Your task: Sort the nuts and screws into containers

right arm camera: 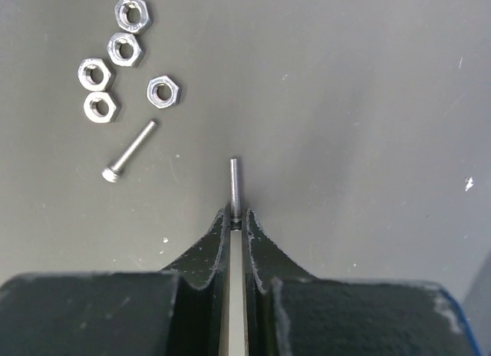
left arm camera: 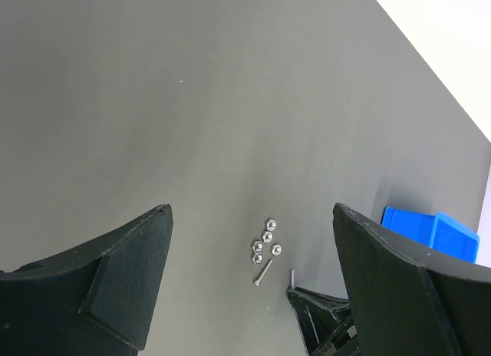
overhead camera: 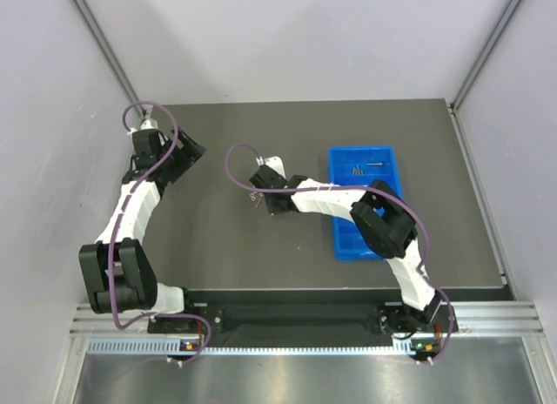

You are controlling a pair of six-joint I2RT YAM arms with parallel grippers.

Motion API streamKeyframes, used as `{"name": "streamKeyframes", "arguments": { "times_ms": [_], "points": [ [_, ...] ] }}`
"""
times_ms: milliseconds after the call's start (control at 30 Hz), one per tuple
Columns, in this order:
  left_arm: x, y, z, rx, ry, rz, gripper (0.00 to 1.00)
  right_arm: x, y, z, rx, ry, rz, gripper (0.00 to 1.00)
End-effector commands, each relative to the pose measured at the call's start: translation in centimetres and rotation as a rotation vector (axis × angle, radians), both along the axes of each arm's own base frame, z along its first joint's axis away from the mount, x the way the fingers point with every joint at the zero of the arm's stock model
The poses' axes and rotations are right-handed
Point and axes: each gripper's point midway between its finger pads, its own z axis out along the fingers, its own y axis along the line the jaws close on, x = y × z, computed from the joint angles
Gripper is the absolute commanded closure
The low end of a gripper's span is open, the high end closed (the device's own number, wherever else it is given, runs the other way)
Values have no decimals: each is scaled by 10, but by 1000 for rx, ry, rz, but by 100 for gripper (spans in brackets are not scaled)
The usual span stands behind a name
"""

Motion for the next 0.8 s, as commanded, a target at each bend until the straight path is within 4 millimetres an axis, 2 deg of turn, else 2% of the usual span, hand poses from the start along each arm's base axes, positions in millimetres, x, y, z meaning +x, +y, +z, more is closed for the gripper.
{"name": "streamKeyframes", "arguments": {
  "times_ms": [0,67,167,200,267,300,367,400,467,500,567,600,667,700,767],
  "points": [
    [6,2,21,0,-76,0,11,-11,-10,-12,-94,14,42,100],
    [6,2,21,-4,-76,2,11,-8,-10,-7,-92,2,49,100],
    [6,2,20,-4,-75,-2,11,-6,-9,16,-67,-26,55,100],
    [6,2,20,-3,-75,-2,11,-2,-10,34,-40,-50,50,100],
    [5,3,21,-5,-75,2,11,3,-14,53,-14,-78,44,100],
    [6,2,21,-5,-76,-1,11,9,-23,69,12,-98,23,100],
    [5,2,21,-7,-76,-2,11,16,-35,84,31,-115,-1,100],
    [5,2,21,-5,-77,-3,11,23,-48,100,54,-134,-31,100],
    [4,1,22,-8,-78,-8,11,26,-67,111,66,-148,-65,100],
    [4,1,22,-9,-79,-8,11,32,-81,130,96,-178,-99,100],
    [3,0,21,-11,-79,-12,11,36,-102,140,103,-197,-147,100],
    [3,0,22,-12,-79,-13,11,40,-124,148,109,-211,-193,100],
    [3,0,22,-15,-79,-11,11,42,-151,150,96,-218,-263,100],
    [3,1,22,-14,-80,-11,11,42,-175,150,84,-215,-313,100],
    [3,0,24,-14,-86,-14,11,43,-198,150,78,-225,-379,100]
  ]
}}
